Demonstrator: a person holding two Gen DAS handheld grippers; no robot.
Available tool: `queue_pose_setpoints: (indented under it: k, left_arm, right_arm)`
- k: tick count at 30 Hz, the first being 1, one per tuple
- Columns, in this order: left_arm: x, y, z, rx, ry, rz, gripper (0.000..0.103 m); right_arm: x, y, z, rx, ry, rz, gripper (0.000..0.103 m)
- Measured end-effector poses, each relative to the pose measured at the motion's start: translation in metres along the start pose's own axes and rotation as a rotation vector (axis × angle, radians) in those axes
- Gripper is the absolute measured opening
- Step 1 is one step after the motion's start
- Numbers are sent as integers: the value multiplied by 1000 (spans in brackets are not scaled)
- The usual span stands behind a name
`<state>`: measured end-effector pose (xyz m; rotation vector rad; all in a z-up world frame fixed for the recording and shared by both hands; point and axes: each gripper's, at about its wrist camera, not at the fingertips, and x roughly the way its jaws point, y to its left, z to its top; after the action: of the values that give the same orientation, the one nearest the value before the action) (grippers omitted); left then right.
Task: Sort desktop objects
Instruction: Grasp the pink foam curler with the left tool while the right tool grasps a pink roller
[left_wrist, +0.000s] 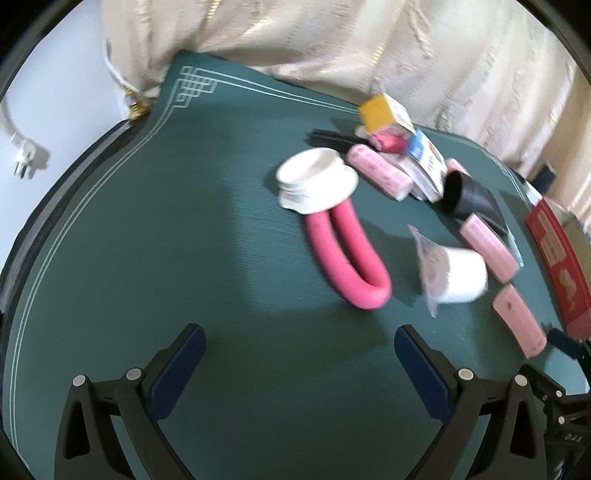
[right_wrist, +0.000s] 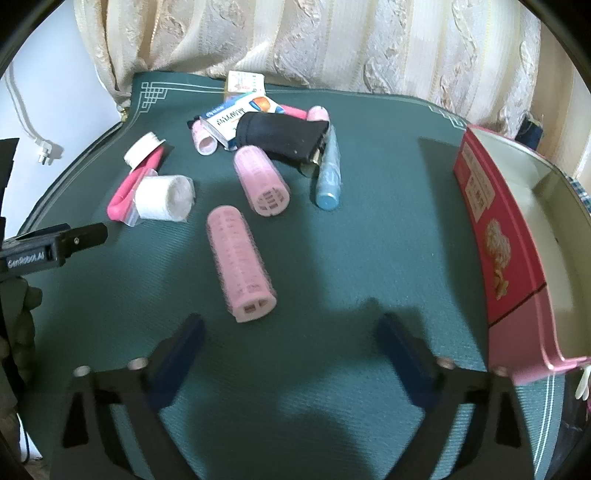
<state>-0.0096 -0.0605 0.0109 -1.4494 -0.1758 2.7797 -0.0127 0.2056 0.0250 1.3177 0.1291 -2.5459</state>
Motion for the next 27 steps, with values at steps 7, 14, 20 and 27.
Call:
queue_pose_setpoints:
  k: [7,14,20,27]
  left_arm:
    - [1,-3,-5,10,0,-6,103]
    - [6,-6,5,9,0,0,103]
    - [13,-14,17,9,-3,15,103]
    - [30,-23,40,18,0,52,102]
  right_arm:
    - [1,22,22,-57,-7,62,63]
    - [12,25,26,-34,-8,46,39]
    - [10,24,20,-24,-48,40,35]
    - [11,22,20,-23,-54,40,35]
